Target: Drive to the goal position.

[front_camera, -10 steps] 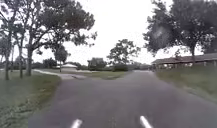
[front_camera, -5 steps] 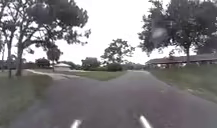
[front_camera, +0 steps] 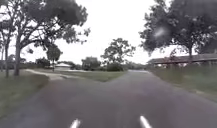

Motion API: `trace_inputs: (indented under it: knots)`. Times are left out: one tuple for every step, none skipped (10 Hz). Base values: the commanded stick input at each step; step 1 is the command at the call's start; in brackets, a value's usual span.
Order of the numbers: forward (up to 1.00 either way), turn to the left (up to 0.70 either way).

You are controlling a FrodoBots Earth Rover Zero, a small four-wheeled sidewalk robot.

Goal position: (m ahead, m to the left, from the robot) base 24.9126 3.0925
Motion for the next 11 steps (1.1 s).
trace_inputs:
  knots:
    - [0.70, -0.23]
    - [0.70, -0.13]
    - [0.70, -0.04]
    - [0.70, 0.00]
    - [0.70, 0.00]
    - [0.70, 0.00]
    - [0.70, 0.00]
    - [0.70, 0.00]
    - [0.70, 0.00]
    - [0.70, 0.00]
    - [0.70, 0.00]
